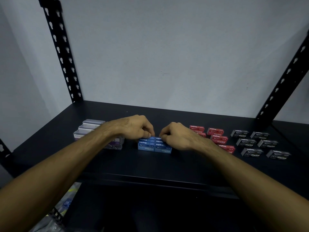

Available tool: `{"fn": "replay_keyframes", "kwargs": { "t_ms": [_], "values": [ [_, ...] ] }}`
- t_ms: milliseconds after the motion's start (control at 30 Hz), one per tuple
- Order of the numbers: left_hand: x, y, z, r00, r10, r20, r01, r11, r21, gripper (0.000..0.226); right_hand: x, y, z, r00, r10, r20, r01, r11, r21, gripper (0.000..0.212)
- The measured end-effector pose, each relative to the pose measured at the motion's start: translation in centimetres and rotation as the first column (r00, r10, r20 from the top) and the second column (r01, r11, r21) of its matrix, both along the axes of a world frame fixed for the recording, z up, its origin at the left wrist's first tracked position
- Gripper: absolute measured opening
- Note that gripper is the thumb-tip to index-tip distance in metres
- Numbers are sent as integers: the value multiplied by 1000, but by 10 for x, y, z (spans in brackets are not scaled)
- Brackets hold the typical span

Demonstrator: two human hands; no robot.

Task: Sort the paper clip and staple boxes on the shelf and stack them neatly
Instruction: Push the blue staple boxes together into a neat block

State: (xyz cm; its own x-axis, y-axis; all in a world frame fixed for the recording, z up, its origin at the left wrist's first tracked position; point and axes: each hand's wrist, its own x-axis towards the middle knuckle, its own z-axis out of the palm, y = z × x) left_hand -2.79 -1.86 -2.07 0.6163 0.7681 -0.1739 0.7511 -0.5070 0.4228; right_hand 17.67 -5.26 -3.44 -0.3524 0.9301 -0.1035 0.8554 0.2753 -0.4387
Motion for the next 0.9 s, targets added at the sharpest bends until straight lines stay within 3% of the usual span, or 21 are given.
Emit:
{"fn": "replay_keyframes", "kwargs": {
  "t_ms": [167,333,467,633,900],
  "values": [
    [-2,-3,3,1000,14,-3,-14,999,-32,23,1,-2,-1,1000,3,-11,-4,999,-34,28],
    [-1,-7,9,992,-43,-117,33,996,-87,50,2,-10,4,998,48,40,-44,994,-101,59],
    [0,-11,10,986,-46,-159,35,997,-73,57,3,-14,5,992,84,98,-77,994,-73,60],
    [2,-15,4,982,-23,-188,25,1000,8,44,-1,-17,3,986,100,131,-99,995,-14,46],
    [4,-15,4,978,-27,-208,32,999,19,42,-3,-18,5,985,102,140,-100,995,-23,46]
  ]
}}
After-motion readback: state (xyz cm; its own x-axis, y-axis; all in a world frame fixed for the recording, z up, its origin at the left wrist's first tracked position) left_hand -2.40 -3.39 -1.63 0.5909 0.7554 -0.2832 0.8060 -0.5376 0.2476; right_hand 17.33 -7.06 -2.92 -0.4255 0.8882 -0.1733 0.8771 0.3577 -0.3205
